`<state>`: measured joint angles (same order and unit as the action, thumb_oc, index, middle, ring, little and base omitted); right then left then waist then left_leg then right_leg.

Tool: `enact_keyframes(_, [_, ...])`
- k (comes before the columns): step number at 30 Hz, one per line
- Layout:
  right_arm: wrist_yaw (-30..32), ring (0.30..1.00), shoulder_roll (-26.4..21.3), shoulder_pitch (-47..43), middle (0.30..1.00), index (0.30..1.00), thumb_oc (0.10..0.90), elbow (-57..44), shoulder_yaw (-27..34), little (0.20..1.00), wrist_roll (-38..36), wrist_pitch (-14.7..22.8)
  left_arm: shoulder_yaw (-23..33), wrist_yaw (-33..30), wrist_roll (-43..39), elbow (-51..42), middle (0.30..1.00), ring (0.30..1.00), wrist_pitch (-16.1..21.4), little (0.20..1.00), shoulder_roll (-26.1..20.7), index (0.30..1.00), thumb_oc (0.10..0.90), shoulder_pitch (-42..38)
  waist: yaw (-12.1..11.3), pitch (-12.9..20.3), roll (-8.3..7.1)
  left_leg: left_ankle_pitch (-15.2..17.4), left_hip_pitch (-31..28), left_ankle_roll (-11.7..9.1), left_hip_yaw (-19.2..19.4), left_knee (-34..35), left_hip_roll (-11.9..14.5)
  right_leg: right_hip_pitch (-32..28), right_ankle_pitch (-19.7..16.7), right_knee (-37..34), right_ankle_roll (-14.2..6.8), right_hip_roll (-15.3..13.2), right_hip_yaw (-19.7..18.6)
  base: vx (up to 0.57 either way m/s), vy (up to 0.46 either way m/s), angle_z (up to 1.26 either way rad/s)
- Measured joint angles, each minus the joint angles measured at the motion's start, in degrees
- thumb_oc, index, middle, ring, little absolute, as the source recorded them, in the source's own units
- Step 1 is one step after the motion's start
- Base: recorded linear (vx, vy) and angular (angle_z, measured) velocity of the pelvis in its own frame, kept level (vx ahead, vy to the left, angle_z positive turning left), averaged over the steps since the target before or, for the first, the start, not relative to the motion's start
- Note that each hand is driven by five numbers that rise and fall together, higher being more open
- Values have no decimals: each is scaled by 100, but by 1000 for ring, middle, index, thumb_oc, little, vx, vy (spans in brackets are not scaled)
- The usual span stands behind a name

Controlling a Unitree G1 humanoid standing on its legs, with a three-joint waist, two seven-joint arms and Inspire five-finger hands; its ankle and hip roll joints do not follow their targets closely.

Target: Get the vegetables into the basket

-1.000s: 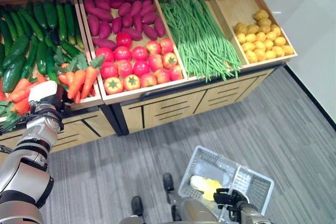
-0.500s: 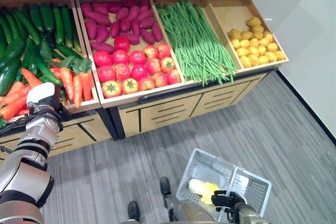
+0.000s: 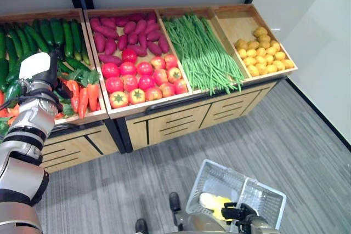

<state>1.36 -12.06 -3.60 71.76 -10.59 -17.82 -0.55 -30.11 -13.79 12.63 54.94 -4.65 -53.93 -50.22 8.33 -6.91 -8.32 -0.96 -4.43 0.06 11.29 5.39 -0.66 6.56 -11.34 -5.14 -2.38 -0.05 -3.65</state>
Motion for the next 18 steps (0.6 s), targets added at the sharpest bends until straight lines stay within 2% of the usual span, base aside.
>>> enact_keyframes(3, [11,300,-71,38,300,300,400,-27,-4,300,1,-12,-154,-17,-38,56,1000,1000,16,1000,18,1000,900,-4,44,90,206,1,-22,2,-70,3,-2,-44,-28,0,64,-5,42,-11,19,9])
enact_keyframes(8, [20,300,-82,32,300,300,400,-20,-11,300,1,-37,-158,10,-154,430,1000,1000,11,1000,286,1000,900,24,43,136,283,0,6,-1,-76,-2,-1,-17,-20,0,54,-1,48,-32,-8,0])
enact_keyframes(10, [45,300,-99,54,300,300,400,-30,-94,300,-3,-5,-167,2,-254,643,1000,1000,16,1000,458,1000,900,35,44,240,291,-29,231,2,-76,-28,-18,215,-46,1,34,-16,46,-111,-52,-1])
enact_keyframes(13, [98,300,-102,-47,300,300,400,-47,-138,300,-11,76,-173,15,-354,963,1000,1000,-6,1000,529,1000,900,31,93,264,227,-86,580,4,-51,-29,-43,569,-185,3,77,-29,40,-100,-72,-3])
enact_keyframes(18, [103,300,0,-181,300,300,400,-138,-218,300,-66,138,-164,8,-715,1404,1000,1000,-37,1000,592,1000,900,-94,145,198,-44,-131,975,-33,-46,-60,-32,965,-217,3,31,-7,13,-19,-21,-1])
